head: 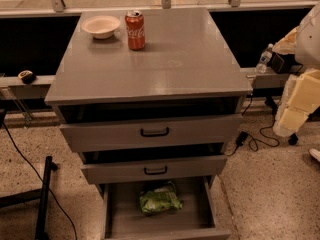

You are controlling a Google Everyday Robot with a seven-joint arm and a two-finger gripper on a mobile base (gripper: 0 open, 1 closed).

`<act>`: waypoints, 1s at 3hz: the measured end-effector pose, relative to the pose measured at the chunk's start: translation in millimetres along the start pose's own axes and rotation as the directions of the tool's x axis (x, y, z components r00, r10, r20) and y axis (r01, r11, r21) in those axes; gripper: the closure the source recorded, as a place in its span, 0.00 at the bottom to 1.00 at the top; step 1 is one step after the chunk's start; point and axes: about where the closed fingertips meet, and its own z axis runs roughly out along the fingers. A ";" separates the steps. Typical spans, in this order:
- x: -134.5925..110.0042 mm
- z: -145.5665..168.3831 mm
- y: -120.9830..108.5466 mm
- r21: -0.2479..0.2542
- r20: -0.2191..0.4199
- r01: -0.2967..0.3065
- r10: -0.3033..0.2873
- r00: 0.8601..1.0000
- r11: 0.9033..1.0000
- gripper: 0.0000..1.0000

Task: Pick green rice chip bag from bottom drawer and place on counter

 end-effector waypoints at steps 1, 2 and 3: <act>0.0 0.0 0.0 0.000 0.000 0.000 0.000 1.000 1.000 0.00; -5.0 23.6 10.6 -0.025 0.061 -0.016 0.017 0.998 1.000 0.00; -15.6 81.4 51.0 -0.099 0.215 -0.018 0.039 0.976 0.995 0.00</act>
Offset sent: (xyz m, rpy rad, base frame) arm -0.0121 0.0804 -0.1811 0.5461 0.0947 0.0407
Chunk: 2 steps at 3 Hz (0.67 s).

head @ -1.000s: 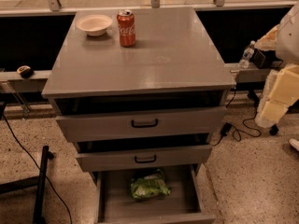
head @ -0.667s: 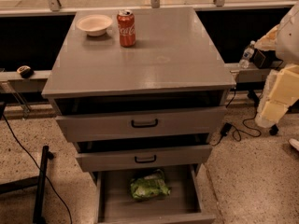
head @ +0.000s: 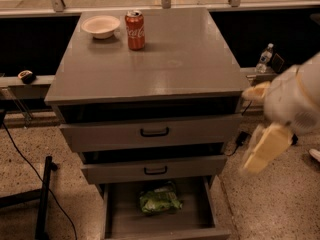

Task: Pick green rice chip bag from bottom drawer and place on counter

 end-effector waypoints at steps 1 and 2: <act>2.9 25.4 17.3 -0.015 0.079 -0.051 0.052 0.996 0.999 0.00; 2.8 25.6 17.3 -0.014 0.079 -0.052 0.053 0.995 0.999 0.00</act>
Offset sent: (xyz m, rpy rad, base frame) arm -0.0107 0.0112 -0.0267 0.0889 0.0079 -0.0248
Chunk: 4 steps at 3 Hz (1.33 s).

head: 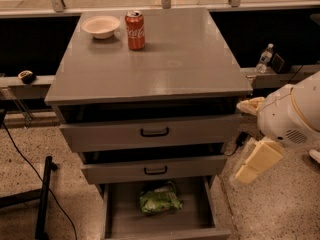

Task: Pick green rice chip bag from bottom drawer and place on counter

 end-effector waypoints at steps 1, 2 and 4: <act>5.6 37.0 4.2 0.035 0.081 0.007 -0.010 0.997 0.999 0.00; 25.9 120.7 30.7 -0.017 0.178 0.033 -0.030 0.984 0.999 0.00; 21.9 176.0 23.4 0.044 0.239 0.041 -0.051 0.970 0.998 0.00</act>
Offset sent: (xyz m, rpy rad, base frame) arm 0.0218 0.0649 -0.2265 0.2788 -0.1661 0.0564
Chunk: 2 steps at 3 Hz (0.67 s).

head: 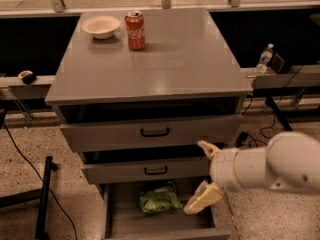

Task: Pick green rice chip bag from bottom drawer and place on counter

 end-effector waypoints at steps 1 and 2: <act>41.3 72.2 54.0 -0.053 0.037 0.002 0.000 0.999 0.999 0.00; 103.6 107.7 74.4 -0.046 0.087 0.000 0.004 0.996 0.999 0.00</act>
Offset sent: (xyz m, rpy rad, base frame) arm -0.0079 -0.0303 -0.1847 0.1476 -0.0948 0.0259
